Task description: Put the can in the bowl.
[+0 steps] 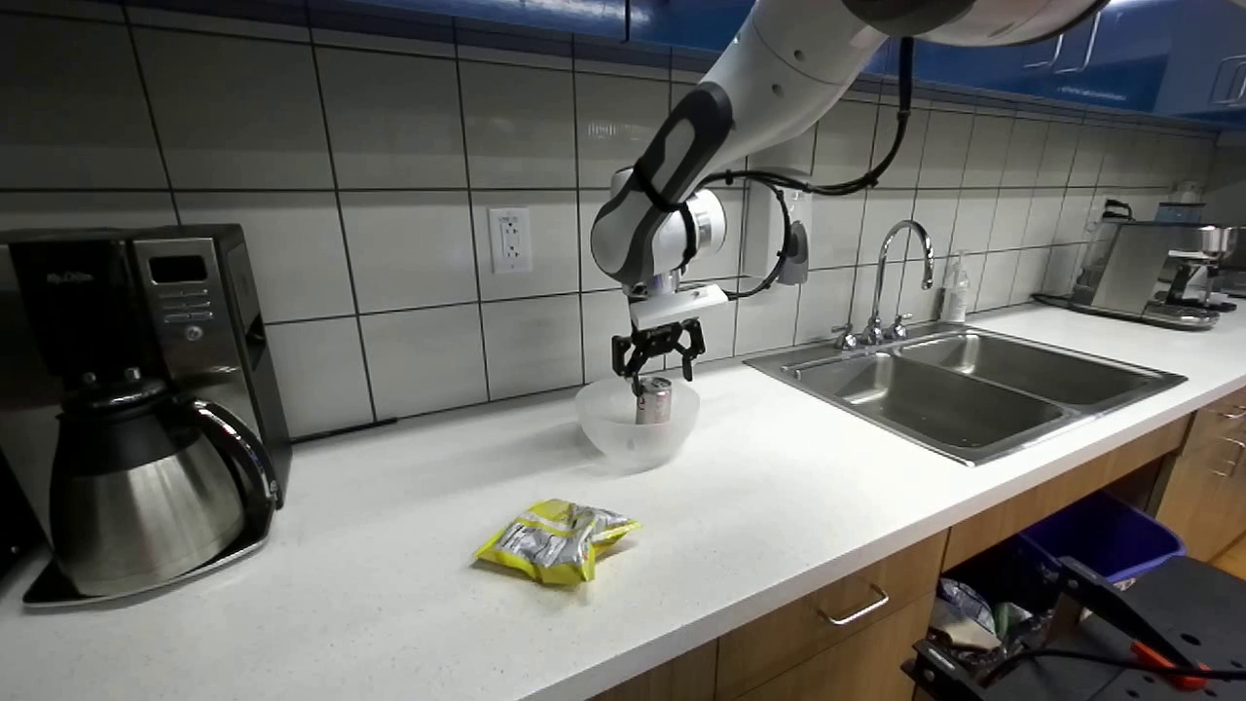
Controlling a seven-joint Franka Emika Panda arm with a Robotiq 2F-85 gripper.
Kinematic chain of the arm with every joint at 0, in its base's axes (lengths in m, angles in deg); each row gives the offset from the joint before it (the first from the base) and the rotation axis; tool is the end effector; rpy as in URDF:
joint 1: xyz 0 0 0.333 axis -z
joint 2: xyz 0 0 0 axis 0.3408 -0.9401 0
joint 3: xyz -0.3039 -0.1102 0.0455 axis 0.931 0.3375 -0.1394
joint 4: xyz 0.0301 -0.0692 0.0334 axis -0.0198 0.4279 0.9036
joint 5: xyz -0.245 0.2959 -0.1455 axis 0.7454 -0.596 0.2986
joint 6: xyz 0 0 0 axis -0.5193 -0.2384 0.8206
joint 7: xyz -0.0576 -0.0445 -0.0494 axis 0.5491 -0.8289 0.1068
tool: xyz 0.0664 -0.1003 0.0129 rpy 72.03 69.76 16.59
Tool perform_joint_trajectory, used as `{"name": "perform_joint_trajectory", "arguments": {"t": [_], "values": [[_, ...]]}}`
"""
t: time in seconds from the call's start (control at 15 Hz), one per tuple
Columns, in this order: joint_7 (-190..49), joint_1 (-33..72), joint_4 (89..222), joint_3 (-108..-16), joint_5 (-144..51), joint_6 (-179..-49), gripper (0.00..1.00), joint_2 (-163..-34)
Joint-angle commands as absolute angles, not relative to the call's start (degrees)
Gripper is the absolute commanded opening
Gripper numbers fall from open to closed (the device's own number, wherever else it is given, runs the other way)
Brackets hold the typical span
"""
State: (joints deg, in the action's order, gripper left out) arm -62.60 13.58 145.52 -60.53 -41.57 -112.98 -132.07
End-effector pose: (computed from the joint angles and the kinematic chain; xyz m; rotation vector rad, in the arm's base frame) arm 0.7472 0.0215 0.1522 2.9717 -0.1030 0.0656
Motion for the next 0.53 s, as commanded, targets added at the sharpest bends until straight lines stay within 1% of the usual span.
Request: {"name": "perform_joint_trajectory", "arguments": {"t": [0.0,0.47], "values": [[-64.33,13.88,152.12,-61.24,-41.57,-115.85,1.0,-127.03],[-63.31,12.48,164.21,-60.8,-40.82,-123.01,1.0,-119.1]]}}
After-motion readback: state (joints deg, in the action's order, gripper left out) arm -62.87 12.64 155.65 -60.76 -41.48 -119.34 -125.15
